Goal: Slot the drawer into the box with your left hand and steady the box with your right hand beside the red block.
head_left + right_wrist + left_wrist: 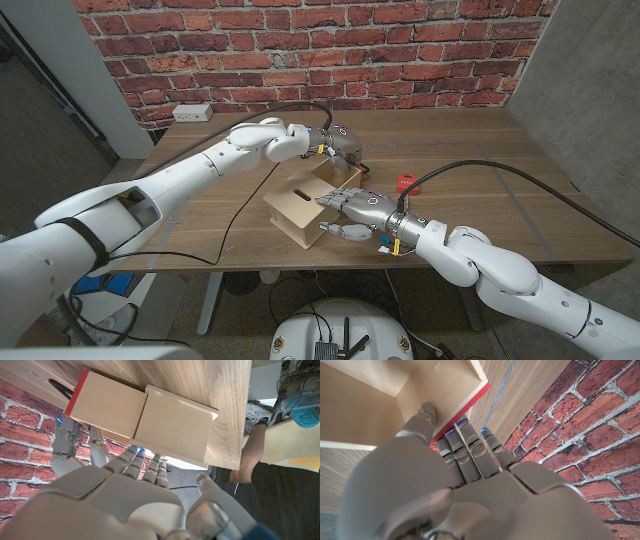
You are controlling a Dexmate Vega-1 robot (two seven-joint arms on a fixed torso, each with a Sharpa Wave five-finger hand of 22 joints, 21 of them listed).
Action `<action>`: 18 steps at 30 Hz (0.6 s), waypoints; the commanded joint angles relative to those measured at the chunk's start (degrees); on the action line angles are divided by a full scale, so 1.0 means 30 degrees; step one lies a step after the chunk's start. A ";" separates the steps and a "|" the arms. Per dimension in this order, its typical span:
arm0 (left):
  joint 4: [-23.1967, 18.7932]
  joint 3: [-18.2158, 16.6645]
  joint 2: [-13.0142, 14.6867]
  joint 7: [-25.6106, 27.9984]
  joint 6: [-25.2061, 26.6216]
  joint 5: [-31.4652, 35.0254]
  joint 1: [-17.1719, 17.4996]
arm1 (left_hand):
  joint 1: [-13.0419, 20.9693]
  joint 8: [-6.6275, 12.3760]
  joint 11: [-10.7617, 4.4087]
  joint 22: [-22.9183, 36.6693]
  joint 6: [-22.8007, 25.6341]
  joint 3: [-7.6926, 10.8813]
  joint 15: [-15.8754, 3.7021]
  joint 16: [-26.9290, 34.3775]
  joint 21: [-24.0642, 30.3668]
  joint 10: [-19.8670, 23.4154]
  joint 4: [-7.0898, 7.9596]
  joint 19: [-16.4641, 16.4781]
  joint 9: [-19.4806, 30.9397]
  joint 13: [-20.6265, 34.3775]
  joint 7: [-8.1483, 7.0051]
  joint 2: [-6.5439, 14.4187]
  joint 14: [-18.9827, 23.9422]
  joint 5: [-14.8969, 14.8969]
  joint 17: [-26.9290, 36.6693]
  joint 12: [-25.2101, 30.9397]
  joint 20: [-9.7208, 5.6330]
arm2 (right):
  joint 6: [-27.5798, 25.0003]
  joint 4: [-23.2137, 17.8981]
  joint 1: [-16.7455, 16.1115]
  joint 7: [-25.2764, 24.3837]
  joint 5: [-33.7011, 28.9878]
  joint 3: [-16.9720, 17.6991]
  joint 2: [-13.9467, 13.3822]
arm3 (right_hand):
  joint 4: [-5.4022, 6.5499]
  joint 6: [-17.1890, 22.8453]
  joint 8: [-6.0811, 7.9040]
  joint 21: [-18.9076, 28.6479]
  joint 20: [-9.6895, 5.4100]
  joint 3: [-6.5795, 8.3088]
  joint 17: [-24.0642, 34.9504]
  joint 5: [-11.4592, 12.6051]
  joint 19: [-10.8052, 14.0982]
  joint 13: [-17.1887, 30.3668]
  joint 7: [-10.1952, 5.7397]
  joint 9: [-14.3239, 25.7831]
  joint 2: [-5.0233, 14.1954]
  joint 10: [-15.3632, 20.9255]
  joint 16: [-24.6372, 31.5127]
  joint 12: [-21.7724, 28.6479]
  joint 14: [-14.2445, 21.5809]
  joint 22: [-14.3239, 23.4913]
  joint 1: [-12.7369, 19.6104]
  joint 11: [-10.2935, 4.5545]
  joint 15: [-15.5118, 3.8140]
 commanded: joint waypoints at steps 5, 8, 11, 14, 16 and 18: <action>-0.0341 -0.0172 0.0208 0.0054 0.0247 0.0155 0.0251 | -0.0106 0.0113 -0.0090 0.0043 0.0045 0.0938 -0.1104 0.0008 -0.0020 0.0042 0.0751 0.0012 0.0086 0.0085 0.0168 0.0145 -0.0111 0.0123 0.0065 0.0117 -0.3005 | -0.0061 0.0071 0.0099 -0.0008 0.0168 -0.0016 -0.0002 | -0.0060 0.0007 0.0039 0.0141 -0.2438 0.0097 0.0101 0.0025 0.0126 0.0089 0.0113 0.0055 0.1953 0.0051 0.0000 0.0112 0.0042 0.0104 -0.0177 0.0139 -0.1745; -0.0289 -0.0194 0.0213 0.0019 0.0174 0.0122 0.0184 | -0.0109 0.0114 -0.0096 0.0043 0.0046 0.0949 -0.1106 0.0014 -0.0020 0.0034 0.0743 0.0013 0.0086 0.0084 0.0160 0.0136 -0.0106 0.0123 0.0068 0.0116 -0.3006 | -0.0032 0.0109 0.0160 -0.0017 0.0175 -0.0038 0.0012 | -0.0060 0.0006 0.0039 0.0143 -0.2431 0.0096 0.0103 0.0025 0.0135 0.0089 0.0120 0.0055 0.1954 0.0042 0.0001 0.0109 0.0051 0.0104 -0.0177 0.0135 -0.1740; -0.0280 -0.0225 0.0222 0.0061 0.0180 0.0136 0.0177 | -0.0112 0.0118 -0.0096 0.0043 0.0057 0.0954 -0.1105 0.0015 -0.0020 0.0036 0.0743 0.0014 0.0086 0.0084 0.0153 0.0136 -0.0105 0.0123 0.0068 0.0117 -0.3006 | -0.0034 0.0138 0.0230 0.0017 0.0162 -0.0061 0.0034 | -0.0060 0.0007 0.0039 0.0142 -0.2431 0.0096 0.0105 0.0025 0.0141 0.0089 0.0119 0.0055 0.1955 0.0060 -0.0002 0.0116 0.0050 0.0104 -0.0177 0.0138 -0.1751; -0.0291 -0.0238 0.0225 0.0023 0.0193 0.0112 0.0189 | -0.0116 0.0122 -0.0096 0.0044 0.0064 0.0967 -0.1107 0.0020 -0.0020 0.0037 0.0741 0.0015 0.0086 0.0084 0.0163 0.0139 -0.0101 0.0123 0.0071 0.0119 -0.3007 | -0.0108 0.0158 0.0287 0.0112 0.0178 -0.0085 0.0088 | -0.0060 -0.0001 0.0036 0.0142 -0.2428 0.0095 0.0107 0.0025 0.0146 0.0089 0.0116 0.0055 0.1956 0.0064 -0.0003 0.0117 0.0052 0.0104 -0.0177 0.0129 -0.1749; -0.0295 -0.0243 0.0225 -0.0039 0.0190 0.0075 0.0192 | -0.0119 0.0123 -0.0097 0.0044 0.0066 0.0977 -0.1106 0.0024 -0.0020 0.0037 0.0739 0.0015 0.0086 0.0084 0.0156 0.0140 -0.0097 0.0124 0.0073 0.0121 -0.3008 | -0.0105 0.0176 0.0332 0.0143 0.0190 -0.0102 0.0100 | -0.0061 -0.0007 0.0033 0.0144 -0.2420 0.0093 0.0109 0.0025 0.0154 0.0089 0.0127 0.0055 0.1954 0.0060 -0.0002 0.0115 0.0058 0.0104 -0.0177 0.0121 -0.1743; -0.0330 -0.0259 0.0229 -0.0124 0.0236 0.0043 0.0211 | -0.0122 0.0130 -0.0097 0.0044 0.0082 0.0993 -0.1109 0.0038 -0.0020 0.0041 0.0737 0.0016 0.0087 0.0085 0.0201 0.0144 -0.0076 0.0123 0.0078 0.0124 -0.3008 | -0.0109 0.0184 0.0395 0.0241 0.0191 -0.0131 0.0108 | -0.0061 -0.0005 0.0034 0.0141 -0.2422 0.0092 0.0110 0.0025 0.0150 0.0089 0.0122 0.0055 0.1953 0.0063 -0.0001 0.0116 0.0065 0.0104 -0.0178 0.0105 -0.1737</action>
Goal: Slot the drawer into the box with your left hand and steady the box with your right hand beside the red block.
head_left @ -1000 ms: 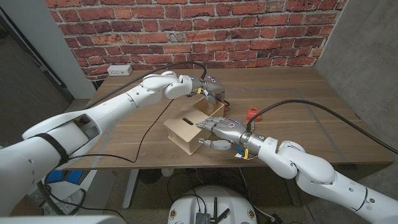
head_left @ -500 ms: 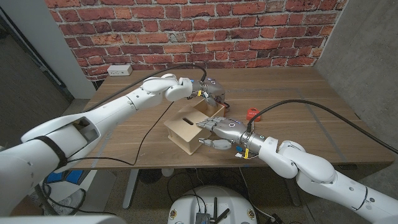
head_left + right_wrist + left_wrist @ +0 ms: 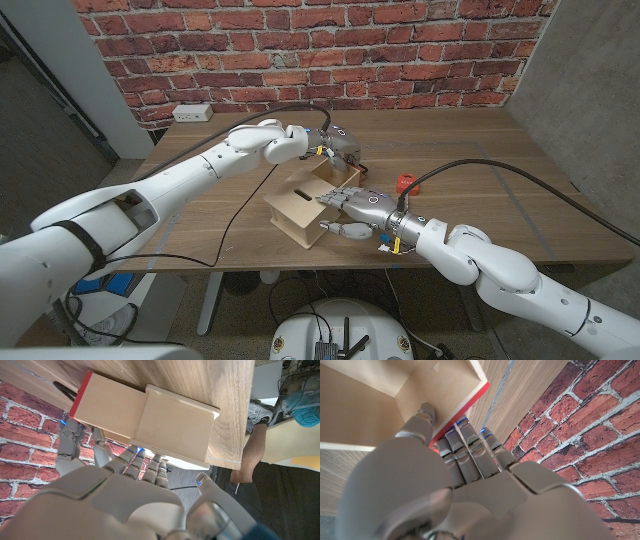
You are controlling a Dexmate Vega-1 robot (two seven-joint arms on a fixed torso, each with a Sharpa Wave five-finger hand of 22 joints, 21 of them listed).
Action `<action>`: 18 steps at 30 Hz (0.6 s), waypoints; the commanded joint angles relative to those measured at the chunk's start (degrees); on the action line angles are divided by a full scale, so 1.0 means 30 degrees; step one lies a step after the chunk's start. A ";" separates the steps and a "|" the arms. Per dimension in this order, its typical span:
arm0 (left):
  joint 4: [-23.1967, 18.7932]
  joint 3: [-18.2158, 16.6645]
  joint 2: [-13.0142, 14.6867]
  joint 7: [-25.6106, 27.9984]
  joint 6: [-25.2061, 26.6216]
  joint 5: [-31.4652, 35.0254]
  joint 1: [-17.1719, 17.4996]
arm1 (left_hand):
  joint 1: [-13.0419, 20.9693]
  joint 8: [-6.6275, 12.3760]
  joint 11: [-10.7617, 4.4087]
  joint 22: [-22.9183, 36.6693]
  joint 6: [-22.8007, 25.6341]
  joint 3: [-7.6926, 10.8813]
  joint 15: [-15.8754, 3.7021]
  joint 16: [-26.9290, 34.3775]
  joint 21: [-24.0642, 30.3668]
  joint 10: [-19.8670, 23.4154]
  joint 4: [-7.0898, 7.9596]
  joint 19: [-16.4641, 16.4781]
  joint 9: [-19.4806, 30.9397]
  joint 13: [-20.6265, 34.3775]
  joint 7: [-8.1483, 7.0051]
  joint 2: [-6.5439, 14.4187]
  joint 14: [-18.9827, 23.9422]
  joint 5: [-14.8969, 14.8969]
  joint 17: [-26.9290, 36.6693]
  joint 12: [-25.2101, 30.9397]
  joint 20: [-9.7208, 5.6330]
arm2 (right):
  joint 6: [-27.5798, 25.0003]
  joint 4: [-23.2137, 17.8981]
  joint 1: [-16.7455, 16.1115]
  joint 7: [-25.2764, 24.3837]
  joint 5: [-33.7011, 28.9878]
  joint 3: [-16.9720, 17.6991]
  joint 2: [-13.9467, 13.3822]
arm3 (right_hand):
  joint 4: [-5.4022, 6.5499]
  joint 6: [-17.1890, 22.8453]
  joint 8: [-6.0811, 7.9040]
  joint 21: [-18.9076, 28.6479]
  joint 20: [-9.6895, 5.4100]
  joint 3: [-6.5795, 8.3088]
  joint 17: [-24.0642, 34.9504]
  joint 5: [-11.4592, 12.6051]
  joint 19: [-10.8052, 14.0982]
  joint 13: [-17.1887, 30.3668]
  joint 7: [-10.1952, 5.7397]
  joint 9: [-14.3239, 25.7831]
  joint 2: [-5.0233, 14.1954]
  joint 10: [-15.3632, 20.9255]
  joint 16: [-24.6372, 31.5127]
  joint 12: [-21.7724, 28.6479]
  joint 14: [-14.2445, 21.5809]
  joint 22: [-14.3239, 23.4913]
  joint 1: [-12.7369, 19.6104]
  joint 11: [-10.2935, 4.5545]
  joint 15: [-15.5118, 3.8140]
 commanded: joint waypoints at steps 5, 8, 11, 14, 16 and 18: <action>-0.0213 -0.0165 0.0120 -0.0455 0.0137 -0.0215 0.0084 | 0.0089 0.0112 -0.0127 0.0044 0.0055 0.0826 -0.1105 0.0054 -0.0018 0.0059 0.0704 0.0023 0.0079 0.0075 0.0131 0.0199 -0.0040 0.0093 0.0083 0.0104 -0.3005 | -0.0107 0.0087 0.0285 0.0313 0.0026 -0.0158 0.0104 | -0.0061 -0.0011 0.0032 0.0127 -0.2425 0.0088 0.0000 0.0024 0.0172 0.0071 0.0124 0.0055 0.1951 0.0069 -0.0001 0.0118 0.0075 0.0089 -0.0178 0.0134 -0.1737; -0.0255 -0.0242 0.0174 -0.0547 0.0170 -0.0355 0.0153 | 0.0083 0.0111 -0.0126 0.0044 0.0053 0.0835 -0.1104 0.0056 -0.0017 0.0062 0.0702 0.0026 0.0079 0.0076 0.0121 0.0191 -0.0031 0.0092 0.0082 0.0106 -0.3005 | -0.0147 0.0075 0.0301 0.0341 -0.0060 -0.0196 0.0112 | -0.0062 0.0011 0.0041 0.0126 -0.2410 0.0086 0.0002 0.0024 0.0179 0.0071 0.0118 0.0055 0.1951 0.0074 -0.0001 0.0119 0.0083 0.0089 -0.0178 0.0126 -0.1731; -0.0290 -0.0273 0.0236 -0.0546 0.0182 -0.0331 0.0184 | 0.0076 0.0107 -0.0118 0.0044 0.0041 0.0839 -0.1105 0.0051 -0.0016 0.0087 0.0698 0.0030 0.0079 0.0077 0.0091 0.0179 -0.0038 0.0091 0.0080 0.0117 -0.3004 | -0.0210 0.0037 0.0302 0.0405 -0.0140 -0.0236 0.0126 | -0.0061 0.0008 0.0040 0.0126 -0.2417 0.0085 0.0005 0.0024 0.0184 0.0071 0.0128 0.0055 0.1953 0.0079 0.0000 0.0120 0.0092 0.0089 -0.0178 0.0146 -0.1734; -0.0266 -0.0293 0.0291 -0.0501 0.0154 -0.0261 0.0160 | 0.0070 0.0118 -0.0120 0.0045 0.0067 0.0854 -0.1104 0.0045 -0.0014 0.0093 0.0695 0.0039 0.0079 0.0078 0.0108 0.0168 -0.0045 0.0090 0.0077 0.0119 -0.3003 | -0.0234 0.0005 0.0296 0.0418 -0.0234 -0.0278 0.0130 | -0.0061 0.0008 0.0039 0.0126 -0.2413 0.0083 0.0009 0.0023 0.0193 0.0071 0.0129 0.0055 0.1954 0.0083 -0.0008 0.0121 0.0080 0.0089 -0.0178 0.0142 -0.1750; -0.0272 -0.0342 0.0309 -0.0462 0.0208 -0.0224 0.0147 | 0.0068 0.0109 -0.0126 0.0045 0.0046 0.0867 -0.1105 0.0045 -0.0013 0.0083 0.0694 0.0043 0.0080 0.0077 0.0137 0.0168 -0.0043 0.0090 0.0077 0.0115 -0.3004 | -0.0218 0.0005 0.0293 0.0422 -0.0178 -0.0282 0.0143 | -0.0061 0.0023 0.0045 0.0126 -0.2412 0.0085 0.0010 0.0024 0.0197 0.0070 0.0107 0.0054 0.1957 0.0091 -0.0007 0.0123 0.0087 0.0089 -0.0177 0.0139 -0.1738; -0.0271 -0.0397 0.0322 -0.0454 0.0210 -0.0269 0.0125 | 0.0067 0.0106 -0.0123 0.0045 0.0037 0.0870 -0.1106 0.0039 -0.0013 0.0092 0.0687 0.0046 0.0080 0.0077 0.0143 0.0152 -0.0055 0.0090 0.0075 0.0118 -0.3005 | -0.0266 -0.0009 0.0309 0.0503 -0.0241 -0.0315 0.0164 | -0.0061 0.0021 0.0044 0.0125 -0.2413 0.0084 0.0013 0.0024 0.0203 0.0070 0.0113 0.0054 0.1960 0.0098 -0.0005 0.0125 0.0098 0.0090 -0.0177 0.0129 -0.1741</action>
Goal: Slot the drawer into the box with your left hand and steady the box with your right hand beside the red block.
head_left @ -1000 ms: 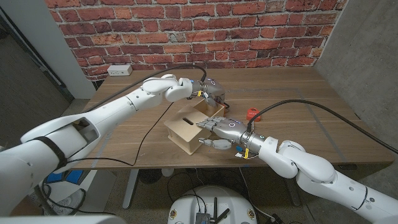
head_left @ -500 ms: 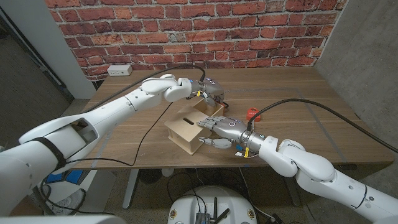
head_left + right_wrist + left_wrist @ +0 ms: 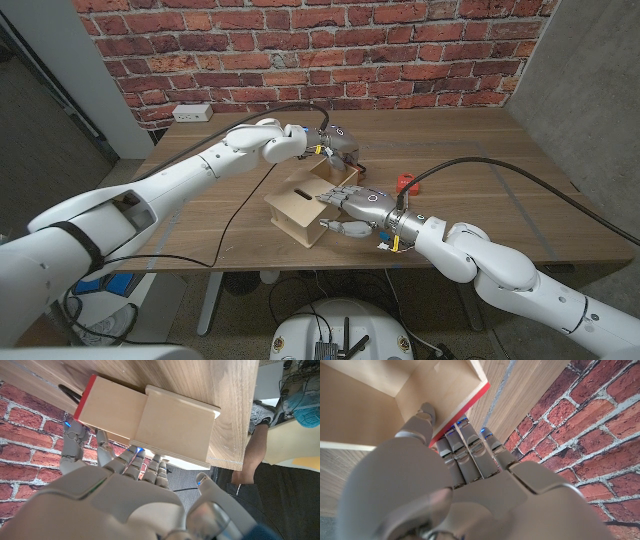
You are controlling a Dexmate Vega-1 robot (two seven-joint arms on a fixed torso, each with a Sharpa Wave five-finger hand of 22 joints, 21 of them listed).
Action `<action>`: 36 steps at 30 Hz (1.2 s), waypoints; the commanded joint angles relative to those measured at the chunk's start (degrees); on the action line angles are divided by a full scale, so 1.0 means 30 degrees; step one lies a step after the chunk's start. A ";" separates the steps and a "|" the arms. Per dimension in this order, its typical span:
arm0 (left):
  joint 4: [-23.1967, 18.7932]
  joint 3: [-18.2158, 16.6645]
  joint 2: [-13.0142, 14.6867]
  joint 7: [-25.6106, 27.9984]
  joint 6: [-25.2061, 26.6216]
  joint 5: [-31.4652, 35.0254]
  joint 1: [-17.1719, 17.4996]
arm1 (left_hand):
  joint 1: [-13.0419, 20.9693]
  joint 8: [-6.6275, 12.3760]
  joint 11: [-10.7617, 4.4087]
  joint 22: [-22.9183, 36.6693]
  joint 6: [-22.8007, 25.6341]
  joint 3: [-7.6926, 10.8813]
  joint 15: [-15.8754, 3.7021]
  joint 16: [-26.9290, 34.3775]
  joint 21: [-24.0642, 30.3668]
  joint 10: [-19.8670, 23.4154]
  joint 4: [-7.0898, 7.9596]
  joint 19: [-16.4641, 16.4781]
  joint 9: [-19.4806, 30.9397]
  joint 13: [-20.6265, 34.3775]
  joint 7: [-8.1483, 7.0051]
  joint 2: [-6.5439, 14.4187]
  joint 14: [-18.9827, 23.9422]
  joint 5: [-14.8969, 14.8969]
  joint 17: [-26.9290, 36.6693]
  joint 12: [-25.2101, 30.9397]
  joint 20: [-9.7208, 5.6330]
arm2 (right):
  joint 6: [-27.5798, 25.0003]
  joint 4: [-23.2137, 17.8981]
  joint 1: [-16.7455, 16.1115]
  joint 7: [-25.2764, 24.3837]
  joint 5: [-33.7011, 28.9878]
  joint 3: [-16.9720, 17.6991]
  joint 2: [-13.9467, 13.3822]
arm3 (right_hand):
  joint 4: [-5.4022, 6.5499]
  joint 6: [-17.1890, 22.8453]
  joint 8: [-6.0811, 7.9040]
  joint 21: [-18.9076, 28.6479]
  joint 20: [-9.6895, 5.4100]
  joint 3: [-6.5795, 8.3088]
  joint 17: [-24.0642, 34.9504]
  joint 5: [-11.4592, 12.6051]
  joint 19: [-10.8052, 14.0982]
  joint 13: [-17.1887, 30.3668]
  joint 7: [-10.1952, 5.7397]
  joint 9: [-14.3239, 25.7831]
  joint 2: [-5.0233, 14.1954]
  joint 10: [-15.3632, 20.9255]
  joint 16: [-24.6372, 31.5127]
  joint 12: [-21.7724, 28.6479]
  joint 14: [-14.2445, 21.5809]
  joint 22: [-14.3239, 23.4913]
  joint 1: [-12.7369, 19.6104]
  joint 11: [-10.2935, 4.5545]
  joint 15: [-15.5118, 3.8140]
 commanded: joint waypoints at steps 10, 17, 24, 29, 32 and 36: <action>-0.0169 -0.0296 0.0239 -0.0135 0.0129 -0.0254 0.0180 | 0.0053 0.0107 -0.0154 0.0044 0.0034 0.0876 -0.1108 0.0058 -0.0013 0.0117 0.0654 0.0055 0.0109 0.0092 0.0138 0.0134 -0.0016 0.0081 0.0084 0.0102 -0.3005 | -0.0355 -0.0126 0.0025 0.0351 -0.0357 -0.0220 0.0167 | -0.0062 0.0047 0.0052 0.0088 -0.2403 0.0078 0.0019 0.0024 0.0228 0.0085 0.0131 0.0055 0.1954 0.0116 -0.0011 0.0130 0.0108 0.0116 -0.0177 0.0179 -0.1740; -0.0072 -0.0379 0.0295 -0.0186 -0.0105 -0.0556 0.0199 | 0.0033 0.0084 -0.0155 0.0044 -0.0034 0.0909 -0.1103 0.0048 -0.0015 0.0085 0.0659 0.0059 0.0110 0.0091 0.0095 0.0113 -0.0021 0.0078 0.0079 0.0091 -0.3007 | -0.0391 -0.0087 0.0120 0.0442 -0.0385 -0.0302 0.0272 | -0.0062 0.0042 0.0048 0.0087 -0.2386 0.0075 0.0023 0.0024 0.0238 0.0085 0.0122 0.0055 0.1952 0.0097 -0.0021 0.0121 0.0097 0.0117 -0.0177 0.0157 -0.1726; -0.0096 -0.0382 0.0328 -0.0338 -0.0192 -0.0700 0.0302 | 0.0013 0.0079 -0.0155 0.0044 -0.0059 0.0931 -0.1103 0.0036 -0.0018 0.0060 0.0659 0.0056 0.0111 0.0091 0.0106 0.0089 -0.0040 0.0078 0.0074 0.0084 -0.3011 | -0.0456 -0.0059 0.0216 0.0592 -0.0396 -0.0376 0.0355 | -0.0063 0.0041 0.0046 0.0091 -0.2360 0.0071 0.0028 0.0022 0.0258 0.0085 0.0125 0.0055 0.1949 0.0111 -0.0022 0.0125 0.0108 0.0119 -0.0178 0.0137 -0.1732; -0.0210 -0.0424 0.0375 -0.0421 -0.0190 -0.0732 0.0373 | -0.0005 0.0072 -0.0158 0.0044 -0.0087 0.0953 -0.1103 0.0021 -0.0019 0.0021 0.0664 0.0058 0.0113 0.0091 0.0129 0.0078 -0.0072 0.0076 0.0069 0.0075 -0.3011 | -0.0538 -0.0039 0.0247 0.0621 -0.0428 -0.0417 0.0425 | -0.0065 0.0045 0.0047 0.0089 -0.2361 0.0069 0.0031 0.0022 0.0263 0.0084 0.0129 0.0055 0.1948 0.0108 -0.0025 0.0121 0.0114 0.0119 -0.0177 0.0139 -0.1726; -0.0325 -0.0477 0.0423 -0.0475 -0.0155 -0.0773 0.0452 | -0.0017 0.0072 -0.0157 0.0044 -0.0091 0.0963 -0.1098 0.0024 -0.0019 0.0010 0.0674 0.0058 0.0113 0.0091 0.0134 0.0089 -0.0068 0.0077 0.0070 0.0073 -0.3011 | -0.0542 -0.0019 0.0284 0.0639 -0.0445 -0.0451 0.0446 | -0.0065 0.0040 0.0044 0.0088 -0.2357 0.0068 0.0033 0.0022 0.0267 0.0084 0.0130 0.0055 0.1946 0.0114 -0.0029 0.0123 0.0111 0.0120 -0.0176 0.0148 -0.1722; -0.0487 -0.0542 0.0489 -0.0561 -0.0112 -0.0806 0.0555 | -0.0042 0.0067 -0.0154 0.0044 -0.0118 0.0979 -0.1101 0.0034 -0.0021 -0.0023 0.0680 0.0056 0.0114 0.0090 0.0090 0.0084 -0.0052 0.0076 0.0074 0.0067 -0.3011 | -0.0575 -0.0025 0.0297 0.0655 -0.0466 -0.0473 0.0462 | -0.0067 0.0049 0.0047 0.0083 -0.2345 0.0067 0.0036 0.0021 0.0262 0.0084 0.0124 0.0055 0.1945 0.0112 -0.0030 0.0121 0.0121 0.0120 -0.0175 0.0155 -0.1707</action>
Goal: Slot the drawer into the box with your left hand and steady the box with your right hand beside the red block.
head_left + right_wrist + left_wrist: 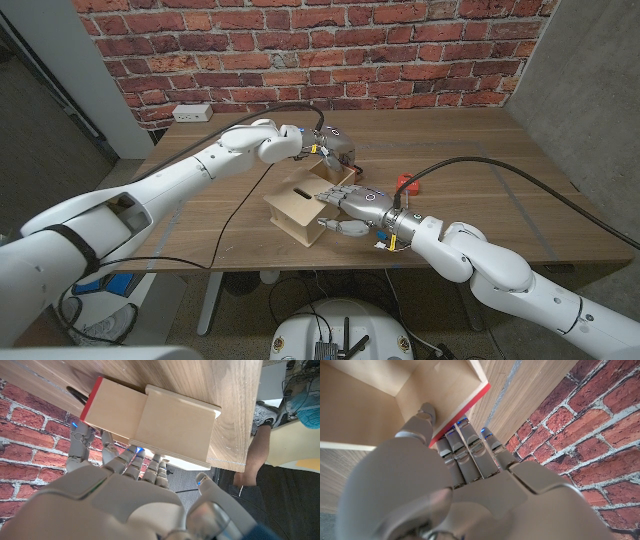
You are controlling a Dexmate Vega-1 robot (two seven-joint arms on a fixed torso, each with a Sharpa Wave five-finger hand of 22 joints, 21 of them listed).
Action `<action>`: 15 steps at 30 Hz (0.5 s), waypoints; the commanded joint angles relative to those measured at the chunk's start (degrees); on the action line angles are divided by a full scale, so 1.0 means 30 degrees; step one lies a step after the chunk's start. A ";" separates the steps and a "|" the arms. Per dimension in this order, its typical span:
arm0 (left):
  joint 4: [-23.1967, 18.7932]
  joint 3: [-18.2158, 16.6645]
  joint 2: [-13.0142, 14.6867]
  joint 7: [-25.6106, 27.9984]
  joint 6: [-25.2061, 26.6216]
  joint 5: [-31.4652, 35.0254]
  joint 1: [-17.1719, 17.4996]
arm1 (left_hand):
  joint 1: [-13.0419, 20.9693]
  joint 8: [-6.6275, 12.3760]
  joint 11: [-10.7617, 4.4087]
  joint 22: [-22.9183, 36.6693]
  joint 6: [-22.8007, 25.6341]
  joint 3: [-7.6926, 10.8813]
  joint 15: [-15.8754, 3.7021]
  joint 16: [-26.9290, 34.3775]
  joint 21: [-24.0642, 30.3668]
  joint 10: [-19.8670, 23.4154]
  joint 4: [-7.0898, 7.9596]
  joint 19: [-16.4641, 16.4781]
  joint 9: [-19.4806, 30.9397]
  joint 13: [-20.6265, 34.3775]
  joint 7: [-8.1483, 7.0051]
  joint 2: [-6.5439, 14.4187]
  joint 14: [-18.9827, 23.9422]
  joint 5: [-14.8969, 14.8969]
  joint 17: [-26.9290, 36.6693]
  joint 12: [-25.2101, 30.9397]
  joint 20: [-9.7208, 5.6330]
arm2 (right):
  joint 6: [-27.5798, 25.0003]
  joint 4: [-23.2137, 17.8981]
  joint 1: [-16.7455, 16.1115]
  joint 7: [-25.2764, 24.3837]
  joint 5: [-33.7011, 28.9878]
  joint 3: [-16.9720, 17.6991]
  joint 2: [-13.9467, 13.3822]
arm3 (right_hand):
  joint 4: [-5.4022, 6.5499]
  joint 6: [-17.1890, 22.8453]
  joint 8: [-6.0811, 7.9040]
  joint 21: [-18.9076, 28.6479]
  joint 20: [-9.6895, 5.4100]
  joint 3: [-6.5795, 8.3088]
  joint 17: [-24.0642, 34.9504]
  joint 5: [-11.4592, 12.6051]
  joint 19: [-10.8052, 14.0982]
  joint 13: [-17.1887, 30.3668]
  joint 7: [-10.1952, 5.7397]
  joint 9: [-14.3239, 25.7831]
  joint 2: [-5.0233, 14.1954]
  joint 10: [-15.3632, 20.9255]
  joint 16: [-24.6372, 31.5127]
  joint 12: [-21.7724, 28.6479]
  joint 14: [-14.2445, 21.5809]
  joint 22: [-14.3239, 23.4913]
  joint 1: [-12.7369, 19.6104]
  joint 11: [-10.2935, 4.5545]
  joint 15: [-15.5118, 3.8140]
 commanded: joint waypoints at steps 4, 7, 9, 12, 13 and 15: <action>-0.0482 -0.0198 0.0213 -0.0278 0.0063 -0.0118 0.0318 | -0.0129 0.0149 -0.0151 0.0044 0.0012 0.0912 -0.1105 0.0041 -0.0021 -0.0043 0.0751 0.0056 0.0096 0.0083 0.0017 0.0146 -0.0040 0.0139 0.0078 0.0070 -0.3008 | -0.0125 0.0024 0.0093 0.0075 -0.0106 -0.0102 0.0087 | -0.0068 0.0058 0.0049 0.0132 -0.2406 0.0064 0.0042 0.0019 0.0219 0.0089 0.0123 0.0055 0.1943 0.0043 -0.0035 0.0060 0.0119 0.0114 -0.0175 0.0095 -0.1703; -0.0691 -0.0270 0.0322 -0.0337 0.0097 -0.0100 0.0416 | -0.0137 0.0143 -0.0150 0.0044 -0.0008 0.0920 -0.1103 0.0036 -0.0021 -0.0043 0.0750 0.0058 0.0096 0.0083 -0.0010 0.0138 -0.0050 0.0139 0.0076 0.0073 -0.3008 | -0.0134 0.0019 0.0108 0.0097 -0.0117 -0.0108 0.0087 | -0.0069 0.0051 0.0046 0.0132 -0.2405 0.0063 0.0046 0.0018 0.0226 0.0089 0.0136 0.0055 0.1943 0.0047 -0.0031 0.0061 0.0134 0.0114 -0.0175 0.0079 -0.1709; -0.0882 -0.0317 0.0424 -0.0482 0.0146 -0.0062 0.0474 | -0.0141 0.0144 -0.0151 0.0045 -0.0015 0.0929 -0.1102 0.0028 -0.0020 -0.0052 0.0749 0.0060 0.0097 0.0083 0.0026 0.0135 -0.0067 0.0139 0.0073 0.0073 -0.3007 | -0.0155 0.0015 0.0109 0.0089 -0.0152 -0.0113 0.0093 | -0.0070 0.0069 0.0052 0.0133 -0.2410 0.0063 0.0048 0.0018 0.0235 0.0089 0.0145 0.0055 0.1945 0.0040 -0.0032 0.0057 0.0137 0.0114 -0.0174 0.0082 -0.1709; -0.1031 -0.0414 0.0518 -0.0583 0.0236 -0.0048 0.0568 | -0.0146 0.0144 -0.0150 0.0044 -0.0018 0.0928 -0.1106 0.0012 -0.0020 -0.0067 0.0738 0.0061 0.0097 0.0083 0.0031 0.0103 -0.0103 0.0136 0.0067 0.0069 -0.3007 | -0.0147 0.0019 0.0126 0.0106 -0.0136 -0.0115 0.0091 | -0.0071 0.0071 0.0052 0.0133 -0.2394 0.0062 0.0052 0.0017 0.0241 0.0089 0.0148 0.0055 0.1945 0.0044 -0.0038 0.0058 0.0131 0.0115 -0.0173 0.0090 -0.1706; -0.1073 -0.0436 0.0542 -0.0598 0.0263 -0.0017 0.0592 | -0.0147 0.0144 -0.0149 0.0044 -0.0019 0.0929 -0.1105 0.0011 -0.0020 -0.0064 0.0739 0.0061 0.0097 0.0083 0.0018 0.0104 -0.0105 0.0136 0.0067 0.0071 -0.3007 | -0.0137 0.0017 0.0136 0.0129 -0.0127 -0.0117 0.0085 | -0.0071 0.0067 0.0050 0.0136 -0.2394 0.0063 0.0053 0.0017 0.0252 0.0089 0.0145 0.0055 0.1947 0.0046 -0.0029 0.0058 0.0158 0.0115 -0.0172 0.0101 -0.1656; -0.1143 -0.0488 0.0570 -0.0655 0.0318 -0.0016 0.0642 | -0.0151 0.0136 -0.0147 0.0044 -0.0046 0.0937 -0.1106 0.0016 -0.0022 -0.0059 0.0741 0.0059 0.0098 0.0084 0.0039 0.0105 -0.0107 0.0138 0.0070 0.0075 -0.3009 | -0.0132 0.0023 0.0146 0.0132 -0.0129 -0.0121 0.0085 | -0.0072 0.0074 0.0052 0.0139 -0.2398 0.0063 0.0054 0.0017 0.0264 0.0088 0.0151 0.0055 0.1946 0.0042 -0.0030 0.0055 0.0161 0.0115 -0.0171 0.0087 -0.1669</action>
